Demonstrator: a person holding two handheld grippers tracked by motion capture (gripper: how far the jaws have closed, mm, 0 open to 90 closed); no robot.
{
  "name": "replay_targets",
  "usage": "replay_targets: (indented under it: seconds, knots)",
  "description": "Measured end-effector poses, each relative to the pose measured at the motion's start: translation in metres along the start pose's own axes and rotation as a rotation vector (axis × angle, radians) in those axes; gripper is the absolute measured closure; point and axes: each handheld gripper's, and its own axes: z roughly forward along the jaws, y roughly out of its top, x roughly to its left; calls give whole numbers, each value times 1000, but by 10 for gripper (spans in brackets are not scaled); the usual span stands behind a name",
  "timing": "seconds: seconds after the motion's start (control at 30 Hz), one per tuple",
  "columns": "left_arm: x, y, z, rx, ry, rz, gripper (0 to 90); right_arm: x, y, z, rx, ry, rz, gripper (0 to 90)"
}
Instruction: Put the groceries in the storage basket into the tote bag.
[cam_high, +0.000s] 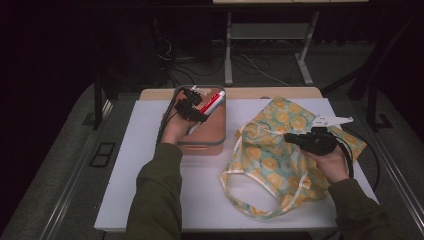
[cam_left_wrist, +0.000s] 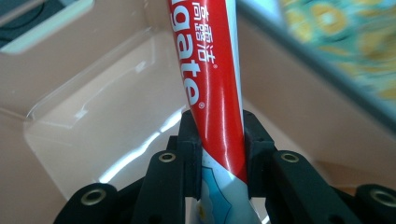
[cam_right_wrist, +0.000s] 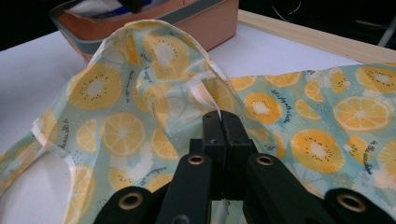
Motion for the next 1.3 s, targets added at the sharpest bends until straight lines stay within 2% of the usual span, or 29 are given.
replay_targets:
  seconds: [0.1, 0.17, 0.33, 0.43, 0.6, 0.77, 0.9, 1.0, 1.17, 1.3]
  knots:
    - [-11, 0, -15, -13, -40, 36, 733, 0, 0, 0, 0, -2, -1, 898]
    - [-18, -1, -23, -29, -68, 45, 733, 0, 0, 0, 1, -4, -2, 898]
    - [-45, -5, -41, -42, -133, 95, 733, 0, 0, 1, 0, -5, -1, 898]
    - [-62, -10, -45, -36, -138, 122, 733, 0, 0, 0, 0, -5, 0, 898]
    - [-92, -20, -45, -35, -191, 165, 733, 0, 0, 0, -2, -6, -2, 898]
    - [-123, -27, -32, -19, -237, 220, 734, 1, 1, 0, -2, -6, -6, 899]
    - [-144, -29, -16, -11, -284, 240, 734, 1, 1, 0, -5, -6, -6, 898]
    - [-158, -29, -2, 13, -309, 257, 733, 1, 1, 0, -4, -6, -7, 898]
    - [-180, -23, 28, 72, -318, 293, 733, 1, 1, 0, -7, -5, -8, 898]
    - [-190, -19, 51, 108, -318, 308, 733, 2, 1, -1, -8, -5, -9, 898]
